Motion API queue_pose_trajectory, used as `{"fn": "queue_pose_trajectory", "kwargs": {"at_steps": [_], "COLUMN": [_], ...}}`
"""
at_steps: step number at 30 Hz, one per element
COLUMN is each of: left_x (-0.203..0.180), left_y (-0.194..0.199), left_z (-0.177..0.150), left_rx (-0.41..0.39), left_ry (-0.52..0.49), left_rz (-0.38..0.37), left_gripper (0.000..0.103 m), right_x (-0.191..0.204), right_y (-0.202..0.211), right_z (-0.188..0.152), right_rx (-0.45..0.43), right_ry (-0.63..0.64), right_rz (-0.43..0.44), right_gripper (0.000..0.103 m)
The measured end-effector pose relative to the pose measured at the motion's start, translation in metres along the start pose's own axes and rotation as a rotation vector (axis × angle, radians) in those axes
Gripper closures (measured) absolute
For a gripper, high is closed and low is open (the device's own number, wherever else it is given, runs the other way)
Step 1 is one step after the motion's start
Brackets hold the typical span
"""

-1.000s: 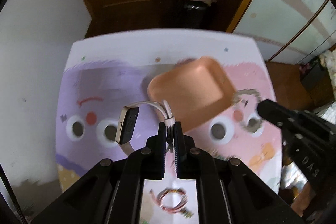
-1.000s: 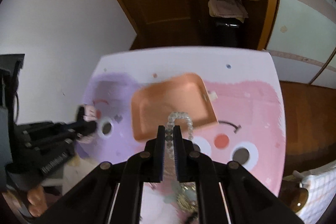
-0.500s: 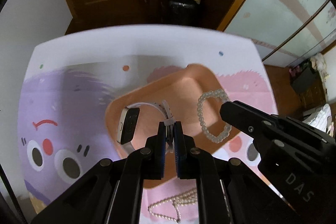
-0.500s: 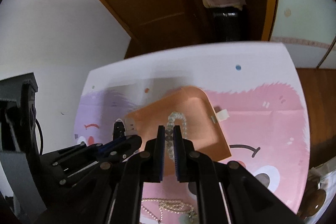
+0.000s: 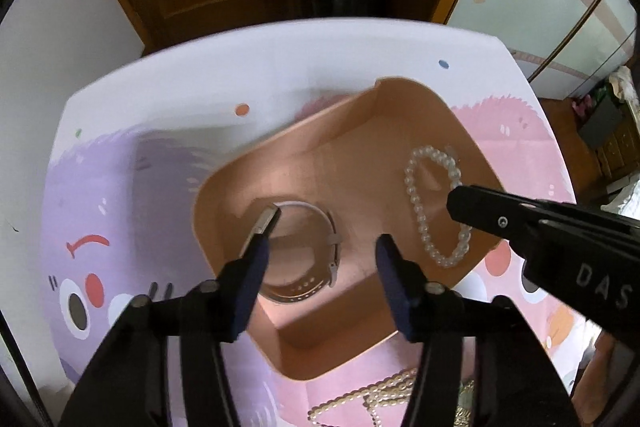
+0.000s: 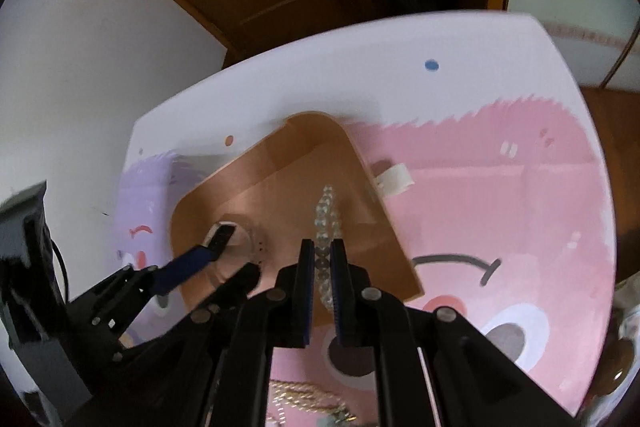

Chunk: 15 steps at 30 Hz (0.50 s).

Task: Organize jewelry
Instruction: 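Carry the watch with the left tool into the pink box while the right tool drops the pearl bracelet there, then lift both open tools out of the pink box and back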

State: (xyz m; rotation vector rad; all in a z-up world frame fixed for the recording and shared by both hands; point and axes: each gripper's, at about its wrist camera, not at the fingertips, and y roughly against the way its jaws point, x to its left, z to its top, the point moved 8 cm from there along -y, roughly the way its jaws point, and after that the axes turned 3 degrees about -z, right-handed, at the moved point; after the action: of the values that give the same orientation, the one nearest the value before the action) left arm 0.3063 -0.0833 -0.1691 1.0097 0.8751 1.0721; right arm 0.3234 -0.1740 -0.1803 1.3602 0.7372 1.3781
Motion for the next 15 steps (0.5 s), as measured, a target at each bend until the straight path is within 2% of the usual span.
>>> {"fn": "queue_pose_trajectory", "kwargs": {"at_steps": [4, 7, 9, 15], "left_x": [0.001, 0.001, 0.003, 0.001], "left_y": [0.010, 0.018, 0.025, 0.043], "left_z": [-0.001, -0.003, -0.006, -0.015], "left_rx": [-0.005, -0.017, -0.021, -0.030], "left_ry": [-0.003, 0.000, -0.001, -0.007], "left_rz": [-0.006, 0.001, 0.007, 0.011], "left_gripper": [0.046, 0.037, 0.036, 0.036], "right_x": [-0.002, -0.002, -0.002, 0.000], "right_y": [0.003, 0.008, 0.012, 0.028], "right_z": [-0.005, -0.009, -0.010, -0.014], "right_rx": [0.007, 0.009, 0.008, -0.027], "right_ry": [-0.016, -0.024, -0.026, -0.023], "right_rz": [0.004, 0.016, 0.023, 0.017], "right_gripper": [0.093, 0.084, 0.071, 0.070]}}
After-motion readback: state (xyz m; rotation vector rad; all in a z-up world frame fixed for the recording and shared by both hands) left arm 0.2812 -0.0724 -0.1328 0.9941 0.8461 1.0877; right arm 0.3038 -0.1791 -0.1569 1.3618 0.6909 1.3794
